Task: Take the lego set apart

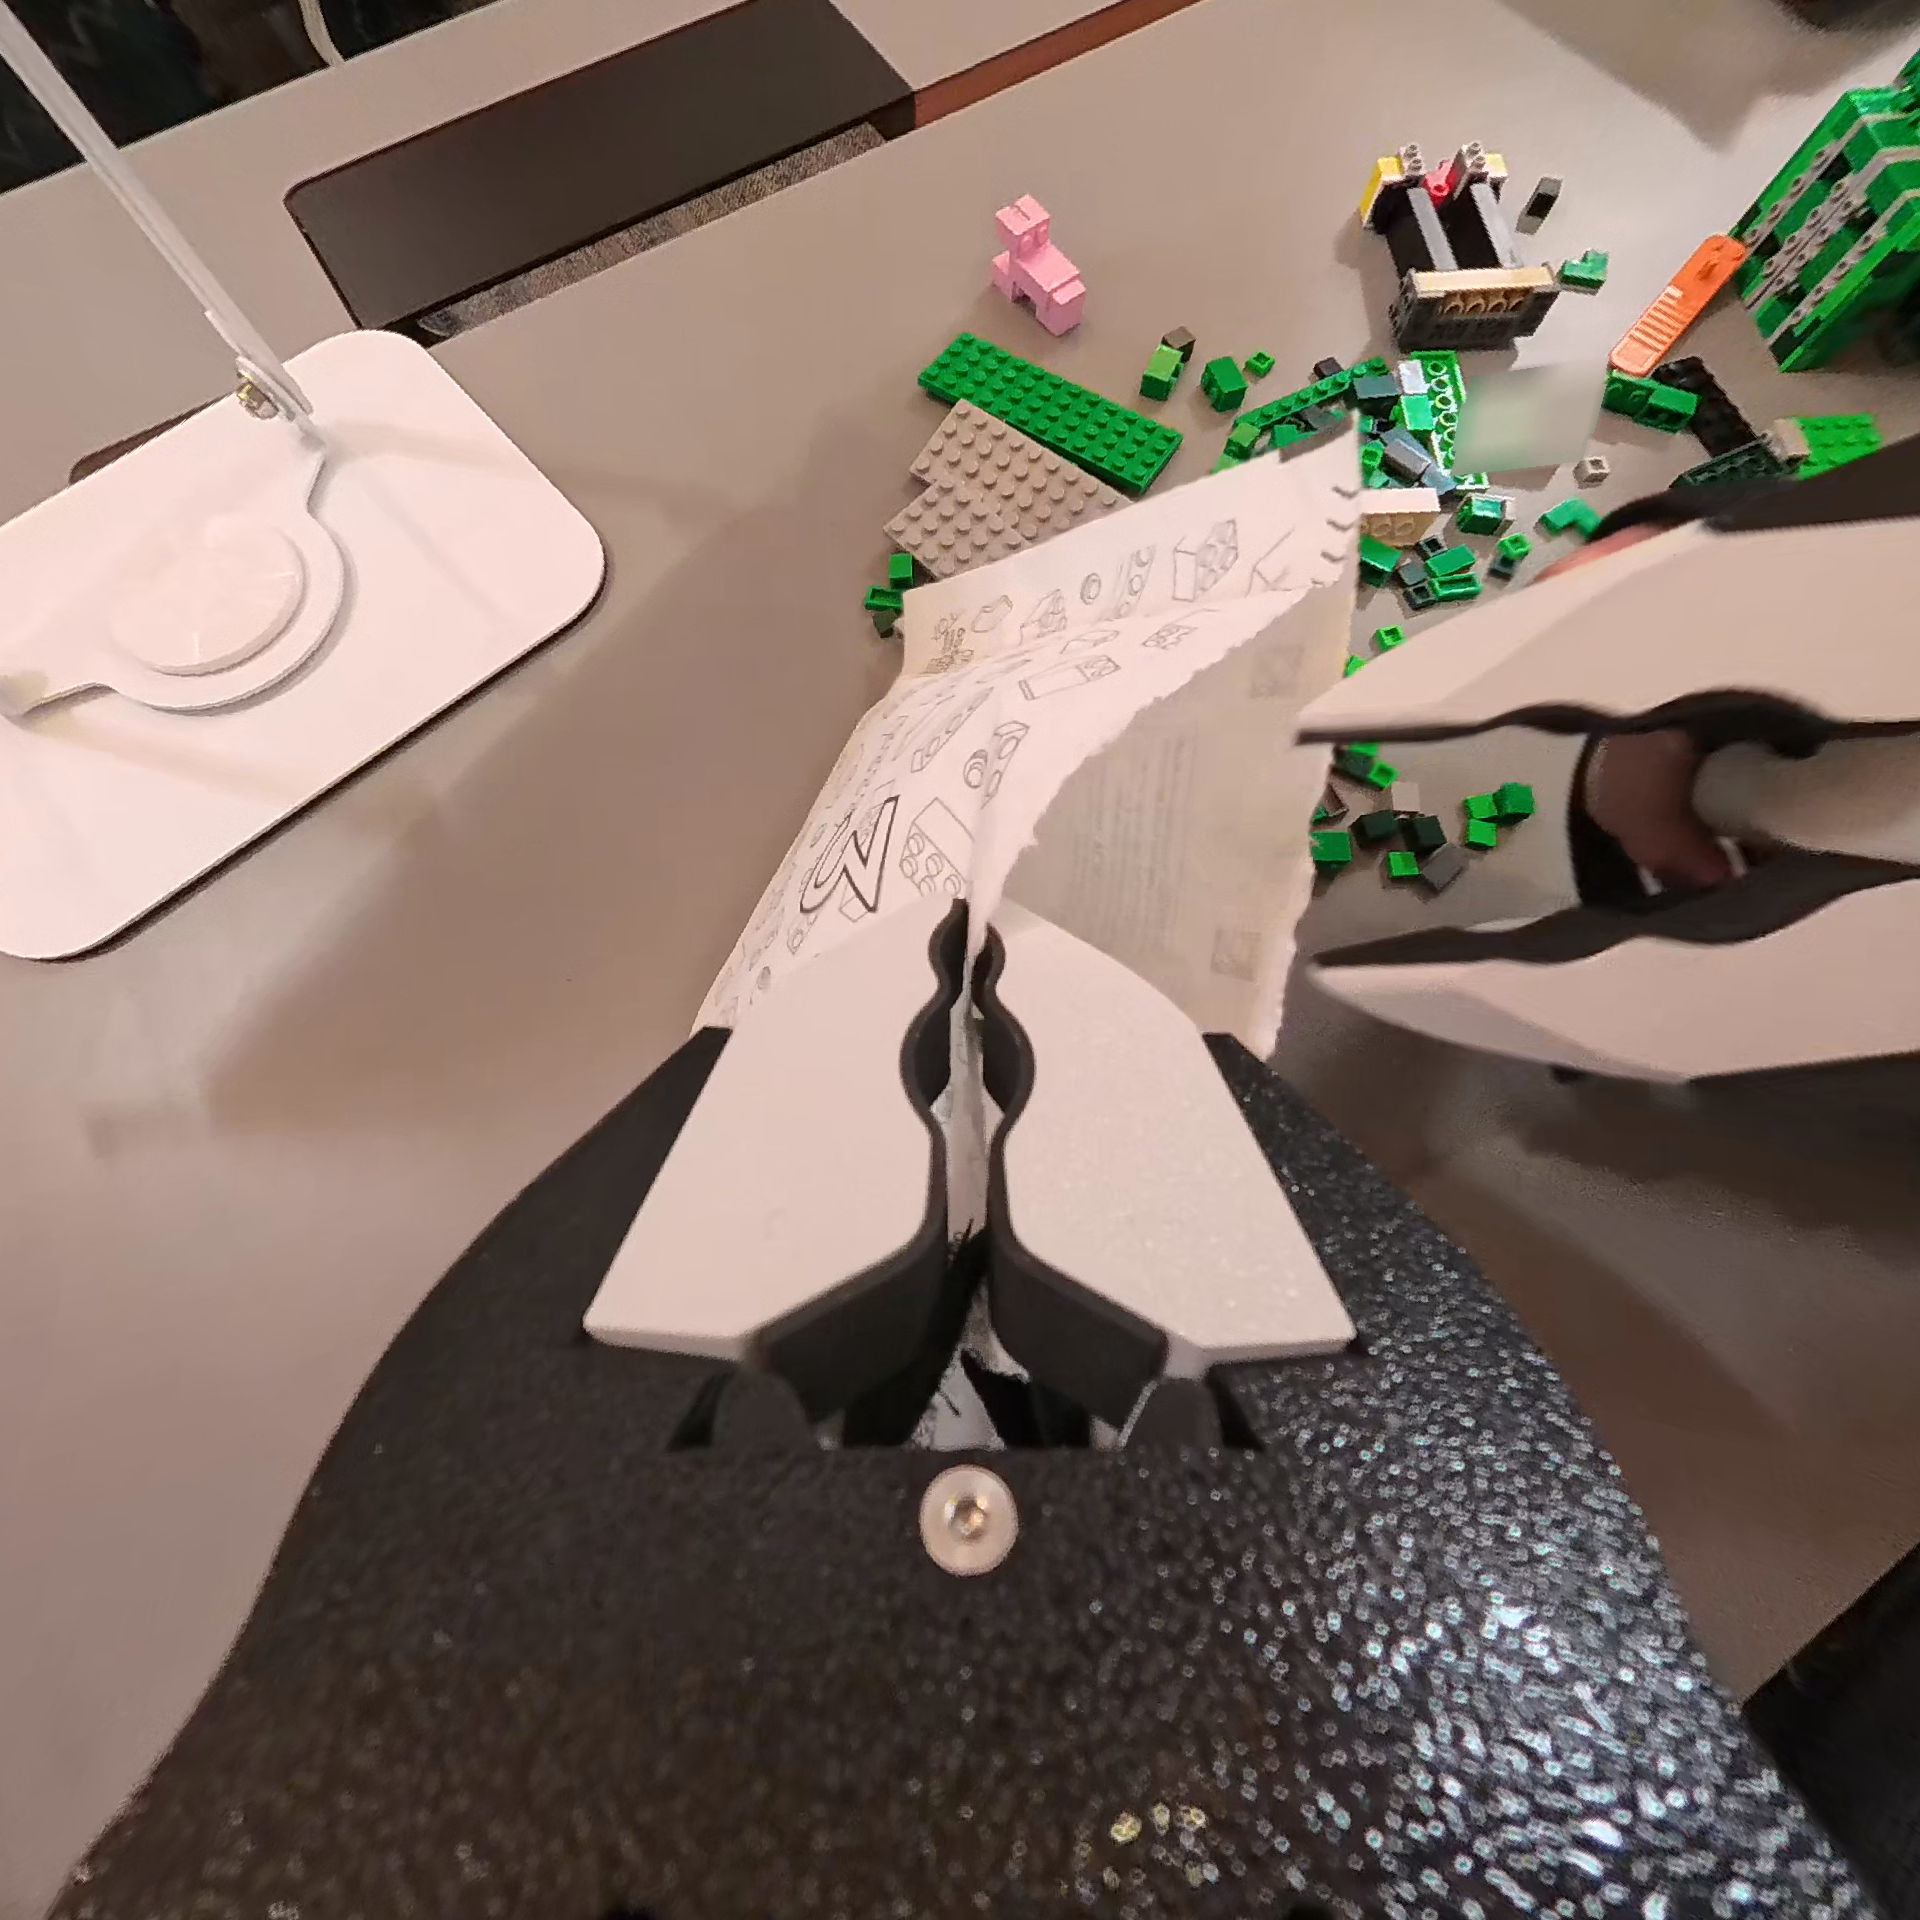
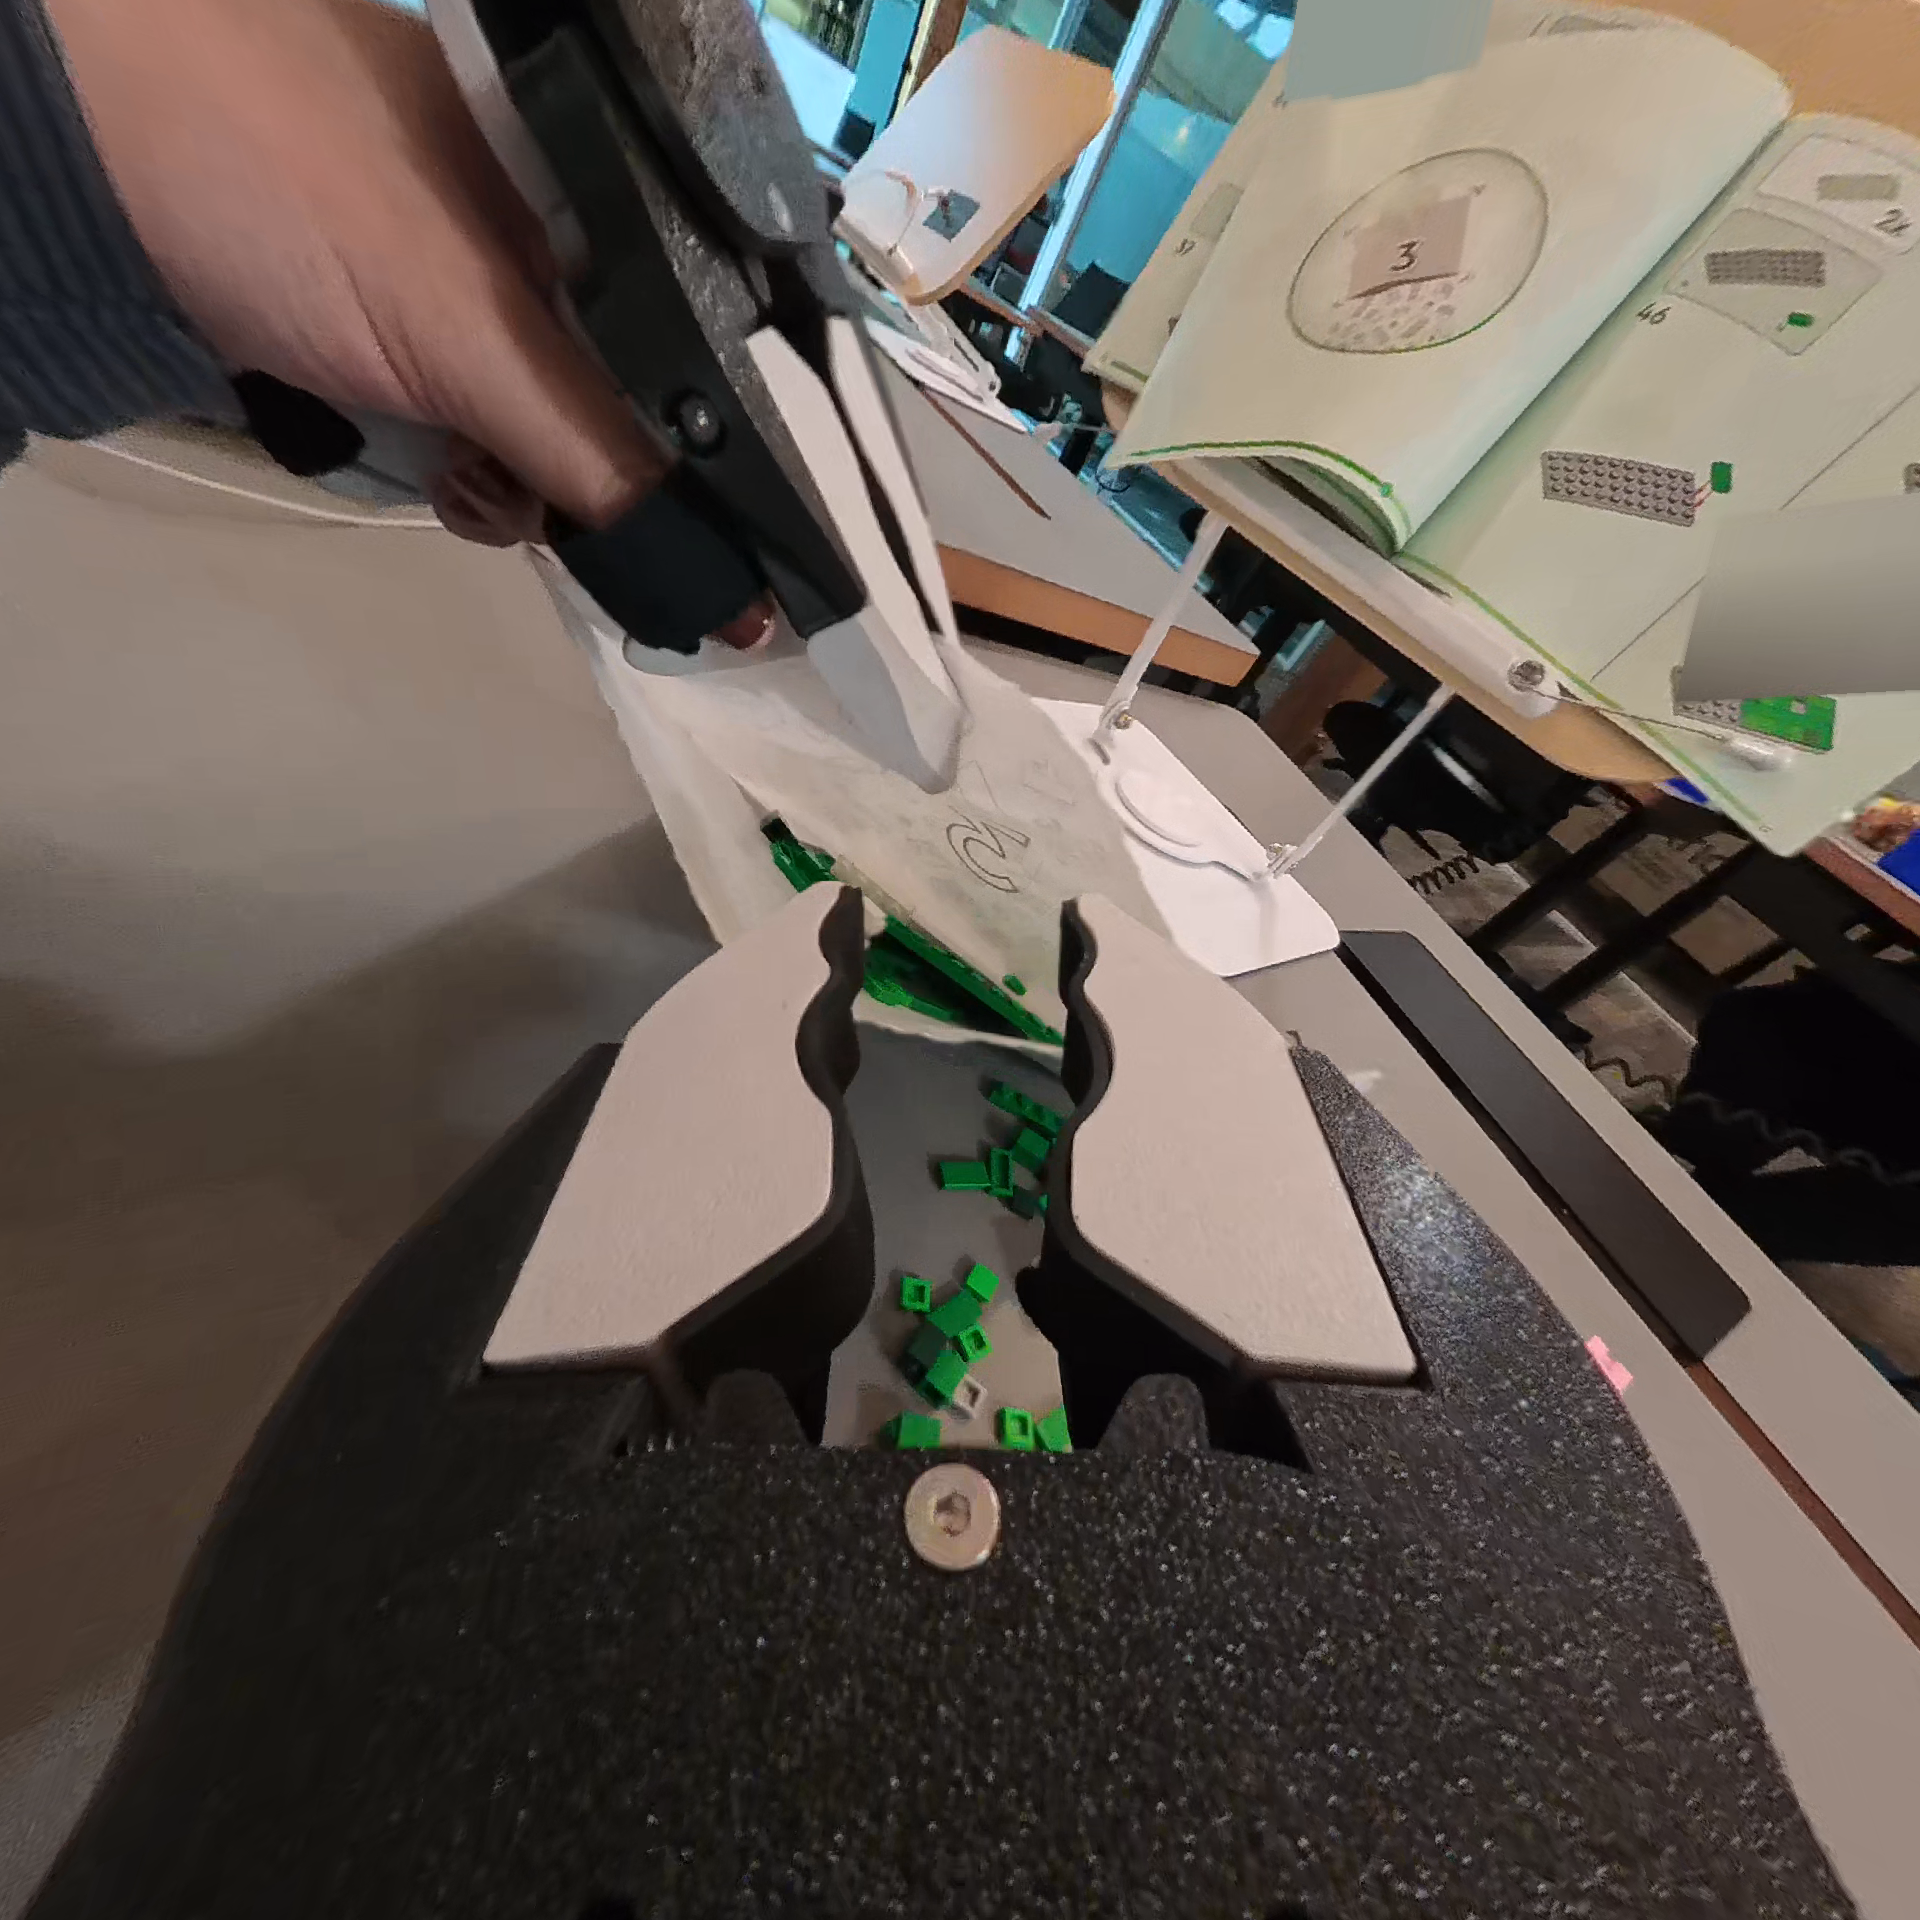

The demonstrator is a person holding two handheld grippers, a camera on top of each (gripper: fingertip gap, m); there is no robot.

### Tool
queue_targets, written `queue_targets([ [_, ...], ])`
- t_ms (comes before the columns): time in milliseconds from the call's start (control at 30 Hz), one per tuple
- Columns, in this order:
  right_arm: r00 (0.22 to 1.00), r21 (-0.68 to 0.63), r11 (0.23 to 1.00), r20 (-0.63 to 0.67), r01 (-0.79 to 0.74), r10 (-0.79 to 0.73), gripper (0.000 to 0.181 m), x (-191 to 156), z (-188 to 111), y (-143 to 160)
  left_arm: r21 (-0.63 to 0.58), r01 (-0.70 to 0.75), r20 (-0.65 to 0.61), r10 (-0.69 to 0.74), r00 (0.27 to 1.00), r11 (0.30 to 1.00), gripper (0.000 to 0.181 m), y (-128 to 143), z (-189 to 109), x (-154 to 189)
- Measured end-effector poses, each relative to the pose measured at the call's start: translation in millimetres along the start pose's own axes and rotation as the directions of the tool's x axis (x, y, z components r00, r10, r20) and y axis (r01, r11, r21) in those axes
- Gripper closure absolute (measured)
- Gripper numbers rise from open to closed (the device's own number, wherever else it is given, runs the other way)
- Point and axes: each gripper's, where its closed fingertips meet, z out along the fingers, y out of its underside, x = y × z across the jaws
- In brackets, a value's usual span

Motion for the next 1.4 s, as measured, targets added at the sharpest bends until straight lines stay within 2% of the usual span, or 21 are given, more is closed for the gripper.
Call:
queue_targets([
  [100,0.999,0.013,0.999,-0.021,-0.037,0.037,0.147,15.8,-19.5,6.3,0.003,0.008,0.007,-0.008,1.000,1.000,0.181,0.8,-1.1,-3.5],
  [233,0.992,-0.035,0.993,-0.063,-0.114,0.112,0.150,51.3,-47.8,36.3,0.006,0.024,0.018,-0.024,1.000,1.000,0.181,2.3,-2.7,-9.4],
  [400,0.994,-0.276,0.955,-0.039,-0.106,0.099,0.156,72.0,-78.5,100.7,0.002,0.029,0.025,-0.029,0.999,1.000,0.181,4.2,-2.2,-12.5],
  [500,0.998,-0.401,0.916,0.036,-0.031,0.049,0.156,65.5,-91.1,125.3,0.001,0.025,0.020,-0.025,0.999,1.000,0.181,4.1,-0.5,-11.7],
  [633,0.951,-0.439,0.895,0.232,-0.083,0.203,0.158,31.5,-96.4,130.1,-0.008,0.015,0.013,-0.015,1.000,1.000,0.181,5.1,2.9,-9.8],
  [767,0.886,-0.460,0.877,0.341,-0.135,0.315,0.160,10.1,-101.6,127.9,-0.013,0.012,0.008,-0.012,1.000,1.000,0.181,5.8,3.8,-8.8],
  [900,0.888,-0.467,0.876,0.344,-0.119,0.304,0.167,8.5,-100.2,127.4,-0.012,0.016,0.006,-0.016,1.000,1.000,0.181,6.1,3.4,-9.6],
  [1033,0.966,-0.486,0.870,0.172,-0.089,0.195,0.167,37.6,-94.6,137.2,-0.014,0.015,0.004,-0.015,1.000,1.000,0.181,6.4,3.5,-9.2],
  [1133,0.982,-0.528,0.847,0.125,-0.054,0.140,0.163,44.4,-93.8,148.3,-0.016,0.010,0.001,-0.010,1.000,1.000,0.181,6.1,4.6,-7.6],
  [1400,0.946,-0.533,0.839,0.205,-0.109,0.252,0.160,32.3,-80.6,150.6,-0.028,-0.001,-0.007,0.001,1.000,1.000,0.181,6.8,6.4,-4.0],
])
